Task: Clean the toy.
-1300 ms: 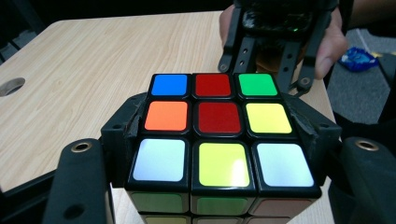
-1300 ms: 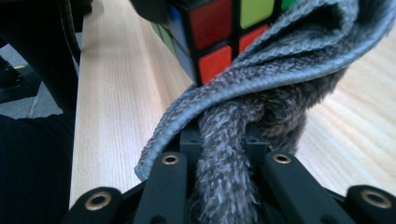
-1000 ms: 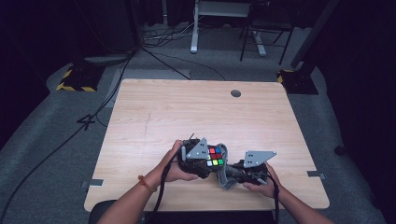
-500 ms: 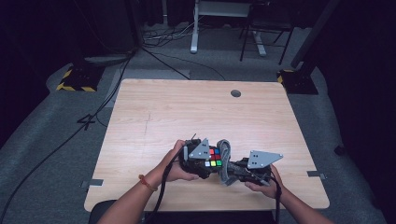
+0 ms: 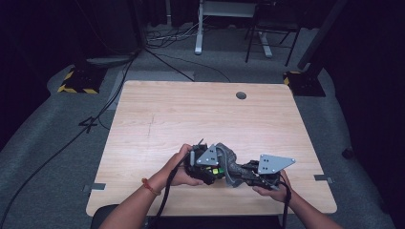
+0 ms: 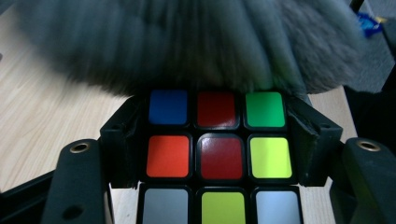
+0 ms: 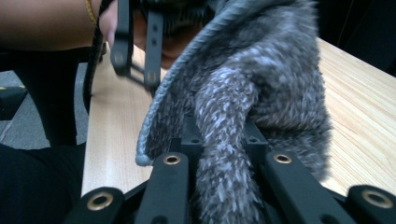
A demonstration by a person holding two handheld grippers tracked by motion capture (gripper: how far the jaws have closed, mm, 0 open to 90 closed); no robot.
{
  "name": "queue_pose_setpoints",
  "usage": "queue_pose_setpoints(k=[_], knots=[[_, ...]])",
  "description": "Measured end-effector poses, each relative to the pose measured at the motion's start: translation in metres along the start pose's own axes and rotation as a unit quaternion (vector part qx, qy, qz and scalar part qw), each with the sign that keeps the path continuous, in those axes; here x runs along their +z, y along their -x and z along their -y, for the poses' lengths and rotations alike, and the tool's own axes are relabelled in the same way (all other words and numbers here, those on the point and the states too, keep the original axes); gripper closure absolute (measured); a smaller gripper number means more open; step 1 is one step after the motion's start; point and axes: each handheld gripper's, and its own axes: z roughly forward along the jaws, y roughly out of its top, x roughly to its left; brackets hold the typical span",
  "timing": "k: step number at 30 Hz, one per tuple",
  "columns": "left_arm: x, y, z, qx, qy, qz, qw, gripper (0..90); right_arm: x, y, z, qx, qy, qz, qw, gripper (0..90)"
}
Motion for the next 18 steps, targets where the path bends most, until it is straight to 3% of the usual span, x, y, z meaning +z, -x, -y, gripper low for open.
queue_pose_setpoints(k=[2, 5, 6, 7, 9, 10, 13, 17, 18], knots=[[0.004, 0.002, 0.0, 0.009, -0.013, -0.005, 0.9999, 32.8, 0.002, -0.001, 0.001, -0.006, -0.01, -0.003, 0.9999, 77.8], [0.005, 0.0, 0.001, 0.004, -0.016, -0.003, 0.9999, 32.9, 0.005, -0.001, 0.001, -0.007, -0.018, -0.002, 0.9998, 77.8], [0.003, 0.0, 0.002, 0.004, -0.013, -0.011, 0.9998, 32.9, 0.005, 0.0, 0.001, -0.006, -0.02, 0.002, 0.9998, 77.8], [0.001, -0.001, 0.002, 0.003, -0.005, -0.019, 0.9998, 33.0, 0.005, 0.002, 0.001, -0.004, -0.022, 0.008, 0.9997, 77.8], [-0.005, -0.004, 0.002, -0.006, 0.012, -0.009, 0.9999, 33.0, 0.003, 0.006, 0.004, 0.003, -0.026, 0.019, 0.9995, 77.8], [-0.009, -0.004, 0.002, -0.01, 0.025, -0.015, 0.9995, 33.1, 0.002, 0.008, 0.007, 0.012, -0.03, 0.023, 0.9992, 77.8], [-0.016, -0.006, 0.001, -0.014, 0.044, -0.014, 0.9988, 33.1, 0.002, 0.017, 0.02, 0.037, -0.058, 0.031, 0.9972, 77.8], [-0.023, -0.004, -0.002, -0.017, 0.067, -0.017, 0.9975, 33.0, 0.015, 0.023, 0.035, 0.057, -0.106, 0.025, 0.9924, 77.8], [-0.024, -0.004, -0.003, -0.017, 0.069, -0.013, 0.9974, 33.0, 0.018, 0.023, 0.038, 0.063, -0.107, 0.016, 0.9921, 77.8]])
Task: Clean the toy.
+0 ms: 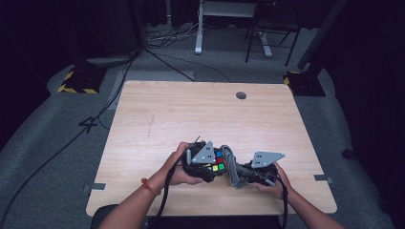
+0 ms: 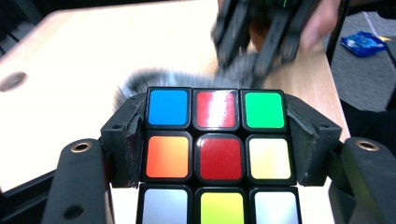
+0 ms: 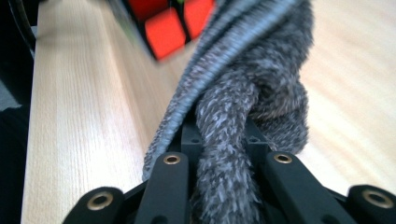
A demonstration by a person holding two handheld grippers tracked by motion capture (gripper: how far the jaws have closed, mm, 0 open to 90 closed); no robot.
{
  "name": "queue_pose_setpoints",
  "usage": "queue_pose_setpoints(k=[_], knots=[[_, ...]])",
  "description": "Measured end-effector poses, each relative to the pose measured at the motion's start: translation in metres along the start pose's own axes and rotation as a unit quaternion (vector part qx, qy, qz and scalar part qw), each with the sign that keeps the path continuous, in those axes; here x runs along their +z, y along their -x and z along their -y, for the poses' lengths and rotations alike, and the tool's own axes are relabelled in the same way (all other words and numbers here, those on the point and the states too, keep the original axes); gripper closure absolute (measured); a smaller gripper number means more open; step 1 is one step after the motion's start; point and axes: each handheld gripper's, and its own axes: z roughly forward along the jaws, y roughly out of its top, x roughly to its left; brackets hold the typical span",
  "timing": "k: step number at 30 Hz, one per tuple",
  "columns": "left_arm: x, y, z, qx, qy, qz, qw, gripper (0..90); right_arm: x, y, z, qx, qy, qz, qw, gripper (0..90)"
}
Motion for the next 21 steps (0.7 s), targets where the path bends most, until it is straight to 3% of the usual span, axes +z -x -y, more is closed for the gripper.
queue_pose_setpoints(k=[3, 7, 10, 11, 14, 18, 21], knots=[[0.002, 0.001, 0.001, 0.002, 0.002, 0.0, 1.0, 32.9, 0.006, -0.002, 0.0, 0.009, -0.002, -0.023, 0.9997, 77.7], [0.004, 0.0, 0.002, -0.014, 0.016, 0.005, 0.9998, 32.7, 0.005, -0.005, -0.003, 0.033, 0.039, -0.071, 0.9962, 77.7], [0.003, -0.004, 0.004, -0.03, 0.022, 0.004, 0.9993, 31.5, 0.003, -0.004, -0.003, 0.066, 0.072, -0.104, 0.9897, 77.7], [0.002, -0.005, 0.004, -0.037, 0.022, 0.005, 0.999, 30.4, 0.002, -0.005, -0.004, 0.067, 0.08, -0.108, 0.9887, 77.7], [0.008, -0.006, 0.006, -0.034, -0.011, -0.008, 0.9993, 20.2, -0.002, -0.007, -0.009, 0.061, 0.104, -0.116, 0.9859, 77.7], [0.003, -0.006, 0.005, -0.029, -0.001, -0.007, 0.9996, 26.1, -0.006, -0.006, -0.011, 0.05, 0.106, -0.098, 0.9883, 77.7], [-0.001, -0.008, 0.005, -0.03, 0.008, 0.003, 0.9995, 30.9, -0.012, 0.0, -0.011, 0.053, 0.115, -0.093, 0.9876, 77.8]])
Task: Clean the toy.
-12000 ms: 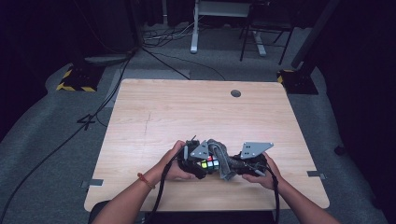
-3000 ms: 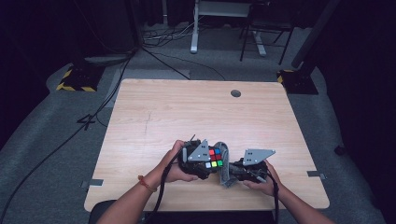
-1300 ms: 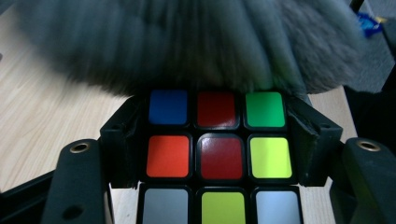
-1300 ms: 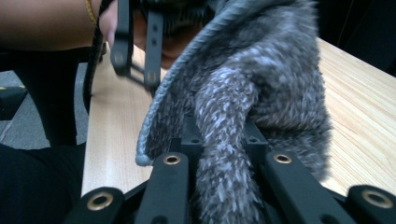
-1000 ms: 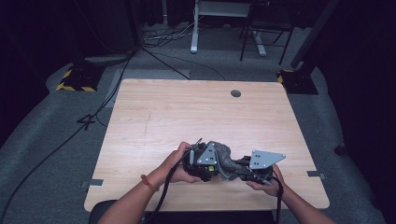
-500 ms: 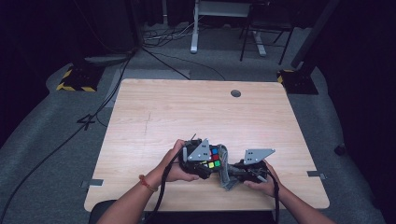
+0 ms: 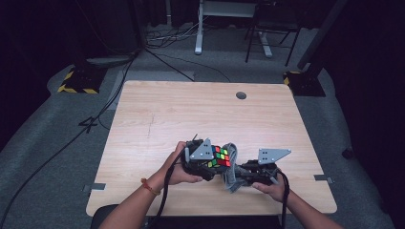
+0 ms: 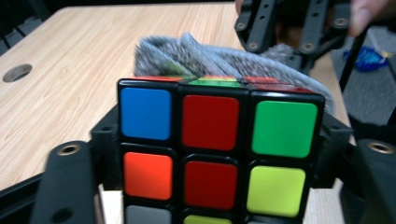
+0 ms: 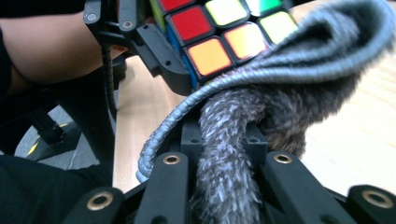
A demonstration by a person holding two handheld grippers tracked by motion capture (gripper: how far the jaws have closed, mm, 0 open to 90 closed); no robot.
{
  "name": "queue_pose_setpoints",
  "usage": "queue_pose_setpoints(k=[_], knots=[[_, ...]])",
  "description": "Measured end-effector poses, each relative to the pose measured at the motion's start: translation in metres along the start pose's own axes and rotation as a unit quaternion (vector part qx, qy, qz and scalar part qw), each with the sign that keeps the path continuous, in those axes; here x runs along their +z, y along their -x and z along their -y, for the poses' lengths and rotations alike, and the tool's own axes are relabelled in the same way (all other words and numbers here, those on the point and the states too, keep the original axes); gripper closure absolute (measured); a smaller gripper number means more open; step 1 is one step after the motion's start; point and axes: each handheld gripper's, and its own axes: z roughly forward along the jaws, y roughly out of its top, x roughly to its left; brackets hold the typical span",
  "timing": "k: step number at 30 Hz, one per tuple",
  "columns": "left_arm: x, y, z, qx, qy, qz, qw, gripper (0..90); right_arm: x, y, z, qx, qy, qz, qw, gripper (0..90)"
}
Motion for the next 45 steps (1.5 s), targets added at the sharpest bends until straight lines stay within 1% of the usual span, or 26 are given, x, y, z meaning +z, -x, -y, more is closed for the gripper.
queue_pose_setpoints(k=[2, 3, 4, 8, 10, 13, 14, 16, 19, 20, 22, 23, 25, 27, 29, 31, 32, 33, 34, 35, 36, 38, 39, 40, 42, 45], knots=[[0.001, 0.002, 0.0, 0.008, -0.006, 0.002, 1.0, 31.8, 0.0, 0.0, 0.001, -0.004, -0.002, 0.001, 1.0, 77.7], [0.002, 0.003, 0.0, 0.016, -0.011, 0.004, 0.9998, 32.1, 0.0, -0.001, 0.002, -0.008, -0.008, 0.005, 0.9999, 77.7], [0.002, 0.004, 0.0, 0.019, -0.014, 0.007, 0.9997, 32.4, 0.0, 0.0, 0.002, -0.011, -0.013, 0.005, 0.9998, 77.7], [0.007, 0.011, -0.001, 0.054, -0.04, 0.001, 0.9977, 33.4, 0.003, 0.004, 0.005, -0.007, -0.03, 0.006, 0.9995, 77.5], [0.01, 0.014, -0.001, 0.064, -0.051, -0.007, 0.9966, 33.5, 0.004, 0.005, 0.005, -0.02, -0.046, 0.018, 0.9986, 77.4], [0.012, 0.015, -0.001, 0.068, -0.056, -0.009, 0.996, 33.5, 0.001, 0.005, 0.004, -0.056, -0.061, 0.042, 0.9957, 77.3], [0.012, 0.015, -0.001, 0.063, -0.056, -0.008, 0.9964, 33.5, -0.001, 0.005, 0.004, -0.059, -0.06, 0.045, 0.9954, 77.3], [0.014, 0.015, 0.0, 0.065, -0.06, -0.011, 0.996, 33.6, -0.007, 0.004, 0.002, -0.058, -0.05, 0.047, 0.9959, 77.3], [0.015, 0.015, 0.0, 0.069, -0.065, -0.015, 0.9954, 33.6, -0.012, -0.002, -0.002, -0.074, -0.047, 0.055, 0.9946, 77.4], [0.015, 0.016, 0.0, 0.071, -0.069, -0.019, 0.9949, 33.6, -0.013, -0.003, -0.004, -0.083, -0.049, 0.06, 0.9935, 77.4], [0.016, 0.016, 0.001, 0.073, -0.082, -0.026, 0.9936, 33.6, -0.018, -0.004, -0.006, -0.085, -0.034, 0.058, 0.9941, 77.5], [0.018, 0.016, 0.002, 0.075, -0.086, -0.026, 0.9932, 33.6, -0.019, -0.004, -0.008, -0.086, -0.032, 0.057, 0.9942, 77.5], [0.023, 0.017, 0.002, 0.074, -0.093, -0.019, 0.9927, 33.6, -0.021, -0.006, -0.01, -0.085, -0.026, 0.053, 0.9946, 77.5], [0.03, 0.021, 0.002, 0.081, -0.106, -0.015, 0.9909, 33.6, -0.016, -0.011, -0.013, -0.1, -0.039, 0.049, 0.993, 77.3], [0.037, 0.024, 0.003, 0.087, -0.12, -0.015, 0.9888, 33.6, -0.01, -0.016, -0.017, -0.109, -0.04, 0.043, 0.9923, 77.2], [0.039, 0.024, 0.005, 0.086, -0.125, -0.013, 0.9884, 33.6, -0.006, -0.02, -0.02, -0.116, -0.039, 0.042, 0.9915, 77.2], [0.038, 0.023, 0.005, 0.084, -0.125, -0.016, 0.9885, 33.6, -0.004, -0.021, -0.021, -0.12, -0.042, 0.044, 0.9909, 77.2], [0.037, 0.022, 0.005, 0.082, -0.123, -0.019, 0.9888, 33.6, -0.003, -0.021, -0.021, -0.122, -0.052, 0.055, 0.9896, 77.2], [0.034, 0.02, 0.005, 0.074, -0.116, -0.018, 0.9904, 33.6, -0.003, -0.02, -0.021, -0.123, -0.057, 0.063, 0.9888, 77.1], [0.033, 0.02, 0.005, 0.071, -0.111, -0.019, 0.9911, 33.6, -0.004, -0.016, -0.019, -0.116, -0.065, 0.075, 0.9883, 77.1], [0.03, 0.019, 0.004, 0.071, -0.106, -0.021, 0.9916, 33.6, -0.005, -0.013, -0.017, -0.105, -0.07, 0.079, 0.9889, 77.2], [0.025, 0.017, 0.003, 0.064, -0.085, -0.021, 0.9941, 33.6, -0.008, -0.001, -0.007, -0.074, -0.08, 0.087, 0.9903, 77.2], [0.023, 0.017, 0.002, 0.061, -0.079, -0.018, 0.9948, 33.6, -0.009, 0.004, -0.003, -0.063, -0.085, 0.088, 0.9905, 77.2], [0.022, 0.017, 0.002, 0.06, -0.068, -0.022, 0.9956, 33.6, -0.009, 0.007, 0.0, -0.054, -0.089, 0.09, 0.9904, 77.2], [0.02, 0.018, 0.001, 0.06, -0.057, -0.024, 0.9962, 33.6, -0.005, 0.012, 0.007, -0.043, -0.107, 0.089, 0.9893, 77.1], [0.022, 0.02, 0.001, 0.055, -0.048, -0.028, 0.9969, 33.6, 0.001, 0.011, 0.01, -0.039, -0.11, 0.065, 0.9911, 76.9]])
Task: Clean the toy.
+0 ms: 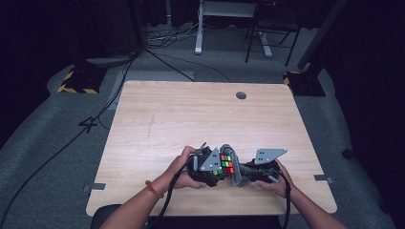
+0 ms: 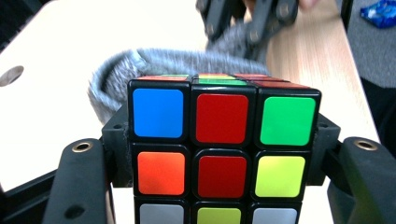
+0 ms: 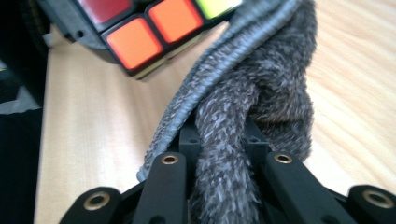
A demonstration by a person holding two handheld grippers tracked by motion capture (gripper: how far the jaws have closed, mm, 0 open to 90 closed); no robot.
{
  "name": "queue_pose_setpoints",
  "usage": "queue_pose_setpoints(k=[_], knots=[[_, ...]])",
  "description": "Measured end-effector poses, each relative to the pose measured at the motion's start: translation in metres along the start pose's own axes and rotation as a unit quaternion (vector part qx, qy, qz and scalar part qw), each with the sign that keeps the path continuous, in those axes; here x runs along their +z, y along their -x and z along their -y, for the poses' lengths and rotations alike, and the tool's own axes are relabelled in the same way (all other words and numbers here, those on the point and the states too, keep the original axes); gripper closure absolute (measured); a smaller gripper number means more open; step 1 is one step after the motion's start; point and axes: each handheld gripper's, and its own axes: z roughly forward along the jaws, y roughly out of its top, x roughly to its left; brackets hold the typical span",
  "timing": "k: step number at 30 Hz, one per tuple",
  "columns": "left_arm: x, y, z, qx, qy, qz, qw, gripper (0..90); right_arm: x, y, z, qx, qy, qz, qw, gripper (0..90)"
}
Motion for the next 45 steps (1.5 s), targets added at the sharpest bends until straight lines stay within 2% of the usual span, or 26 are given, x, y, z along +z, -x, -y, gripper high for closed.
queue_pose_setpoints(k=[4, 7, 10, 13, 18, 23, 26, 27, 29, 31, 34, 36, 40, 42, 43, 45], knots=[[0.004, 0.001, 0.004, -0.011, 0.004, 0.011, 0.9999, 33.4, 0.001, -0.005, -0.003, 0.007, 0.023, -0.035, 0.9991, 76.8], [0.005, 0.0, 0.005, -0.011, 0.002, 0.009, 0.9999, 33.1, 0.002, -0.005, -0.001, 0.017, 0.025, -0.038, 0.9988, 76.9], [0.007, -0.001, 0.006, -0.018, -0.005, 0.008, 0.9998, 32.1, -0.001, -0.005, -0.003, 0.017, 0.034, -0.036, 0.9986, 77.0], [0.01, -0.001, 0.007, -0.015, -0.016, 0.008, 0.9997, 32.5, -0.005, -0.008, -0.006, 0.009, 0.042, -0.029, 0.9987, 77.0], [0.011, -0.001, 0.007, -0.013, -0.024, 0.008, 0.9996, 32.7, -0.008, -0.014, -0.01, -0.012, 0.041, -0.009, 0.999, 77.0], [0.012, 0.0, 0.006, -0.01, -0.035, 0.008, 0.9993, 33.1, -0.014, -0.018, -0.017, -0.03, 0.057, 0.008, 0.9979, 77.0], [0.008, -0.001, 0.003, -0.004, -0.022, 0.004, 0.9997, 33.3, -0.013, -0.017, -0.017, -0.03, 0.045, 0.018, 0.9984, 77.1], [0.005, -0.002, 0.002, -0.009, -0.012, 0.008, 0.9999, 33.3, -0.011, -0.016, -0.016, -0.027, 0.039, 0.018, 0.9987, 77.2], [0.0, -0.003, -0.001, -0.005, -0.003, 0.0, 1.0, 33.3, -0.003, -0.015, -0.011, -0.026, 0.017, 0.017, 0.9994, 77.1], [-0.002, -0.004, -0.001, -0.003, -0.001, 0.003, 1.0, 33.3, 0.003, -0.014, -0.007, -0.023, 0.002, 0.011, 0.9997, 77.1], [0.0, -0.004, 0.002, -0.005, -0.004, 0.001, 1.0, 33.2, 0.002, -0.015, -0.009, -0.023, 0.014, 0.007, 0.9996, 77.1], [0.002, -0.005, 0.004, -0.013, -0.005, 0.007, 0.9999, 33.2, -0.003, -0.016, -0.011, -0.019, 0.034, 0.003, 0.9992, 77.1], [0.007, -0.004, 0.006, -0.009, -0.019, 0.012, 0.9997, 33.1, -0.015, -0.019, -0.017, -0.024, 0.07, 0.005, 0.9973, 77.2], [0.008, -0.003, 0.005, -0.007, -0.023, 0.011, 0.9997, 33.2, -0.018, -0.02, -0.019, -0.03, 0.078, 0.01, 0.9965, 77.2], [0.007, -0.003, 0.004, -0.005, -0.018, 0.013, 0.9997, 33.2, -0.018, -0.021, -0.019, -0.033, 0.08, 0.011, 0.9962, 77.2], [0.005, -0.003, 0.002, -0.007, -0.007, 0.015, 0.9998, 33.3, -0.019, -0.02, -0.021, -0.038, 0.07, 0.017, 0.9967, 77.2]])
